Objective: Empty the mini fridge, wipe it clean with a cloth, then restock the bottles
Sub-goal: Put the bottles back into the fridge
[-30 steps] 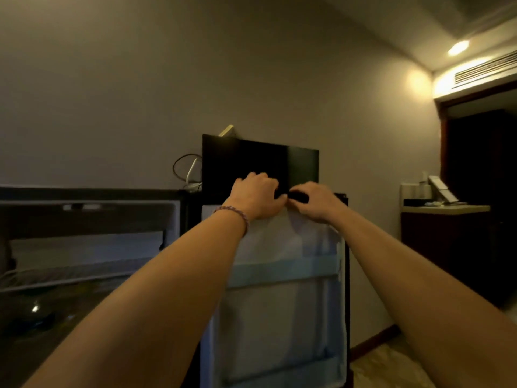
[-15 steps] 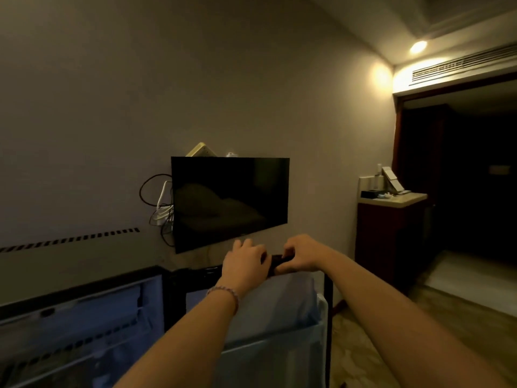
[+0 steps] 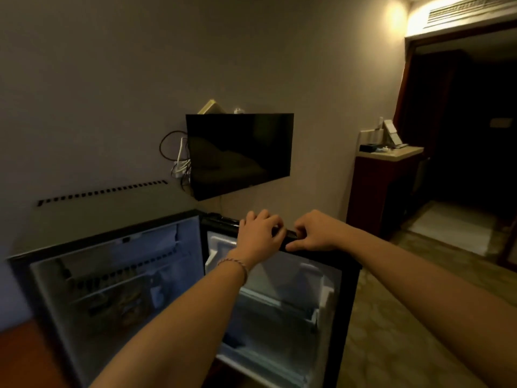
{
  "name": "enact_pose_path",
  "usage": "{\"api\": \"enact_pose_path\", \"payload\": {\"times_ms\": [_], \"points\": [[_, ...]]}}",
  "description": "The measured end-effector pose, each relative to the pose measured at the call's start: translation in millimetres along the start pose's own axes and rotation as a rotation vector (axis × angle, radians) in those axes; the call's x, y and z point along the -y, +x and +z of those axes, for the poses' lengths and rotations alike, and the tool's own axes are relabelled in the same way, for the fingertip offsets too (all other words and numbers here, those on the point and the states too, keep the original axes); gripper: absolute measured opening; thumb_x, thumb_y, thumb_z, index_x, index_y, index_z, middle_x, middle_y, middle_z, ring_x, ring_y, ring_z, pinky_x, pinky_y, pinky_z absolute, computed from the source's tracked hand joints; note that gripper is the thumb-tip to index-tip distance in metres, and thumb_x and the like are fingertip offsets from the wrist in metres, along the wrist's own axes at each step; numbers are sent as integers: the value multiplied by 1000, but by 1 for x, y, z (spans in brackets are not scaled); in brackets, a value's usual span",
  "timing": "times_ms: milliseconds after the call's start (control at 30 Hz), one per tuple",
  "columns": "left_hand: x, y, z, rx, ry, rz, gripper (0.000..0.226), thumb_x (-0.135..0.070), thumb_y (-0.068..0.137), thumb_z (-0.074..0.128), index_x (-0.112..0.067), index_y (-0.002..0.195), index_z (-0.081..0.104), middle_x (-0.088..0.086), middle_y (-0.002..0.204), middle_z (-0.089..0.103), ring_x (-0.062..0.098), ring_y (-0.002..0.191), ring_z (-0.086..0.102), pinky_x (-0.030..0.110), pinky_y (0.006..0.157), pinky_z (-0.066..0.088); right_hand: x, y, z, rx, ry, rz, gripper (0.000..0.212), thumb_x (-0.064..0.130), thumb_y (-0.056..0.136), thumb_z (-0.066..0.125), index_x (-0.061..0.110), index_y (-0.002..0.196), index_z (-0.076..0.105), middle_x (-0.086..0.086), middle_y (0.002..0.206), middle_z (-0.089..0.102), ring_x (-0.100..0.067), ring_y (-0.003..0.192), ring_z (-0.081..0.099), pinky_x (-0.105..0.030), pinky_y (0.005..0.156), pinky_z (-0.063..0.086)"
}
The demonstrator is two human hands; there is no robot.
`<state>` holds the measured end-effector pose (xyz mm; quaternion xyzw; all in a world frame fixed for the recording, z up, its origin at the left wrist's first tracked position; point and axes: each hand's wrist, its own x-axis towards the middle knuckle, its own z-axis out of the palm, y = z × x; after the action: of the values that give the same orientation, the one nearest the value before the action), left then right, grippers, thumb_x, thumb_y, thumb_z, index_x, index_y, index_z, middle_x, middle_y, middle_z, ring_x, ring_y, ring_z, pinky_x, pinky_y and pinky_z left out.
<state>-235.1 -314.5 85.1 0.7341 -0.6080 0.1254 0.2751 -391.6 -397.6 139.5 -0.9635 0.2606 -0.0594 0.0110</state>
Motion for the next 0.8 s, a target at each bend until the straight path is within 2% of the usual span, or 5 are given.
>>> {"api": "enact_pose_path", "payload": {"times_ms": [233, 333, 467, 633, 800], "points": [[19, -49, -23, -64, -193, 40, 23, -38, 88, 49, -18, 86, 60, 0, 87, 50, 26, 84, 40, 43, 78, 40, 82, -43, 4, -86, -25, -13, 38, 50, 88, 64, 25, 66, 47, 2, 71, 59, -17, 66, 56, -28, 55, 37], [30, -67, -37, -39, -271, 60, 25, -38, 88, 47, -15, 82, 56, 0, 86, 47, 25, 84, 39, 34, 80, 35, 114, -52, 5, -100, 21, -14, 36, 48, 89, 63, 30, 66, 42, 6, 67, 55, -13, 62, 55, -24, 53, 37], [51, -86, -60, 54, -269, 101, 19, -30, 98, 55, -14, 91, 61, 2, 95, 51, 21, 89, 40, 28, 82, 33, 153, -66, 4, -95, 95, -67, 36, 40, 92, 63, 35, 68, 37, 14, 67, 47, 0, 59, 47, -14, 52, 30], [85, -114, -106, 131, -265, 130, 12, -26, 95, 63, -17, 101, 68, 0, 109, 59, 17, 102, 52, 30, 90, 42, 198, -62, 9, -72, 253, -238, 17, 40, 89, 65, 24, 92, 68, 8, 81, 65, -7, 74, 62, -34, 71, 56], [124, -152, -147, 139, -265, 25, 27, -22, 92, 68, -17, 118, 70, -2, 128, 62, 11, 121, 53, 27, 102, 42, 241, -41, 22, -139, 350, -529, 15, 32, 92, 64, 20, 83, 65, 8, 82, 62, -5, 77, 57, -30, 74, 50]]}}
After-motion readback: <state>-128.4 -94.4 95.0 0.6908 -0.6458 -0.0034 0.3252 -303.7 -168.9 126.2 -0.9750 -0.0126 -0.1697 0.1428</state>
